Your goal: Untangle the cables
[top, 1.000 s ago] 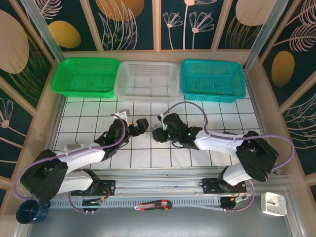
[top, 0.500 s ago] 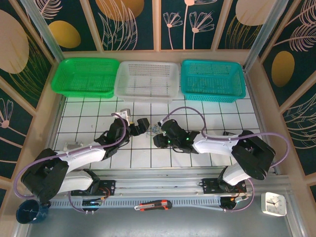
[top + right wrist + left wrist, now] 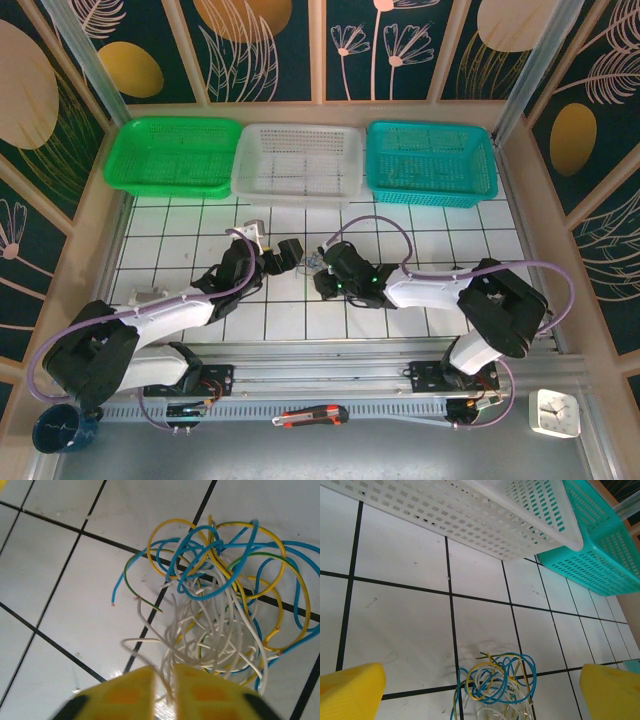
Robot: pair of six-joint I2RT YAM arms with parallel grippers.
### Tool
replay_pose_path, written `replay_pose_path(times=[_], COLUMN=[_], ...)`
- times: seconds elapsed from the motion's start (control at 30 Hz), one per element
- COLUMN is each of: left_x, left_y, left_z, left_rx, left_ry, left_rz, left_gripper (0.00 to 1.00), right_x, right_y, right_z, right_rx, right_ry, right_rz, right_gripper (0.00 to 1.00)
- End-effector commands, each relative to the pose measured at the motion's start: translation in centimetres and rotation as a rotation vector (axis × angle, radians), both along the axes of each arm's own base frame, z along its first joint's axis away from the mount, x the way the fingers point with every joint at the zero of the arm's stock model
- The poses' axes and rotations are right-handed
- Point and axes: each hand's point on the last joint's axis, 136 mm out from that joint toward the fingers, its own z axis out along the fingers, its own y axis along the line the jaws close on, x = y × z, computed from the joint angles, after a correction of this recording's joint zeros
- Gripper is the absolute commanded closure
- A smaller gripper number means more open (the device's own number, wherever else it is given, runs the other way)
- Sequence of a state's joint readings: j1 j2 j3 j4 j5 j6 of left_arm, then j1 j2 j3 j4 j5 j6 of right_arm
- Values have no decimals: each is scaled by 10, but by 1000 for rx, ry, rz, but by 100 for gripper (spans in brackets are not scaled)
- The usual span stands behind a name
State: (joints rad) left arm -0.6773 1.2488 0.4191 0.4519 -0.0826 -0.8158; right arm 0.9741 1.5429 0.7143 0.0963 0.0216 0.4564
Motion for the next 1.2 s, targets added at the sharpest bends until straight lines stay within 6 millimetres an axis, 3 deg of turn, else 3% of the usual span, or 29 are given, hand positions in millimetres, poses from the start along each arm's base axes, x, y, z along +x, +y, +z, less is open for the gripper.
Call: replay_pose_path(times=[0.0,0.03,0.47,0.63,0.77,1.03,1.17], left_x=[3,3,2,1,1,3,4], left_y=[-7,-7,-8,-10,-11,-13,-14], left_z=[12,11,12,12,13,13,12], left_rx=[-23,-21,-23,-24,-26,-20,-14], left_ry=[-26,-25,-27,-28,-30,-29,-27], left_rz=[-19,-18,-26,-37,-46,-48,-51], left_gripper=[1,1,1,1,1,1,1], right_x=[8,8,11,18,23,24,19], right_y=[8,8,6,-6,-24,-64,-73], right_z=[20,25,88,97,80,25,4], right_rx=[44,49,183,234,244,190,136], right_ry=[-37,-41,-97,-101,-58,32,76], right_rz=[0,1,11,-23,-74,-194,-212], right_gripper=[97,100,100,100,100,100,97])
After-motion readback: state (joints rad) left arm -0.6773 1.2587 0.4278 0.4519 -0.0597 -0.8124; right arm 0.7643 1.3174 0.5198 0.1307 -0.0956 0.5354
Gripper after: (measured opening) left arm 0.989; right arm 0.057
